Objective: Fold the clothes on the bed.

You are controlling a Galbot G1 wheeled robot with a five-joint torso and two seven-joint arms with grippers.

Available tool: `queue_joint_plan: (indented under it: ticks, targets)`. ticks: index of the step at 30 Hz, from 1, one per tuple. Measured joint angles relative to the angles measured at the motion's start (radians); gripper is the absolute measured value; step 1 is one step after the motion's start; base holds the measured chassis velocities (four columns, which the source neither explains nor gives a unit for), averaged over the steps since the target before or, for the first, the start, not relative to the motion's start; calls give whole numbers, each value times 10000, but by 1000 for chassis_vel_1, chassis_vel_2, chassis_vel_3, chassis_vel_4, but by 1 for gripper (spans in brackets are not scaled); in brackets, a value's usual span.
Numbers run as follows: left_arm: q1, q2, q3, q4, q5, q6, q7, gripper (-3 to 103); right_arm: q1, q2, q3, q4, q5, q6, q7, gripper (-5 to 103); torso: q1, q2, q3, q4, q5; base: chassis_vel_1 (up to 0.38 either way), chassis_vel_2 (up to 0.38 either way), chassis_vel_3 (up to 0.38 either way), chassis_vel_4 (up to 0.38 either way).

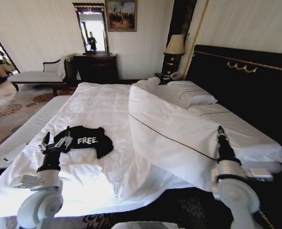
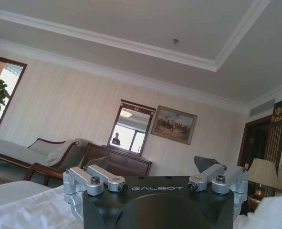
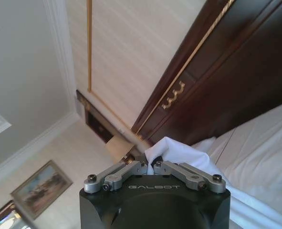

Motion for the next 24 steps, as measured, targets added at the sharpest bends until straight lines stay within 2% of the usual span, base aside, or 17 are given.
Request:
queue_joint_plan:
  ticks: [6, 19, 24]
  targets:
    - [-255, 72, 278, 161, 0, 1, -3, 100, -783, 437, 368, 674, -512, 157, 413, 1, 0, 0, 0, 4, -2, 0, 0, 0, 0]
    - [-938, 370, 446, 733, -494, -49, -33, 100, -2161, 1532, 1870, 761, -1101, 296, 2081, 1, 1, 0, 1, 4, -1, 0, 0, 0, 0]
    - [-1137, 308, 681, 874, -506, -57, -35, 100, -2642, 2022, 2045, 751, -2322, 350, 3079, 1, 2, -1, 1, 6, 0, 0, 0, 0, 0]
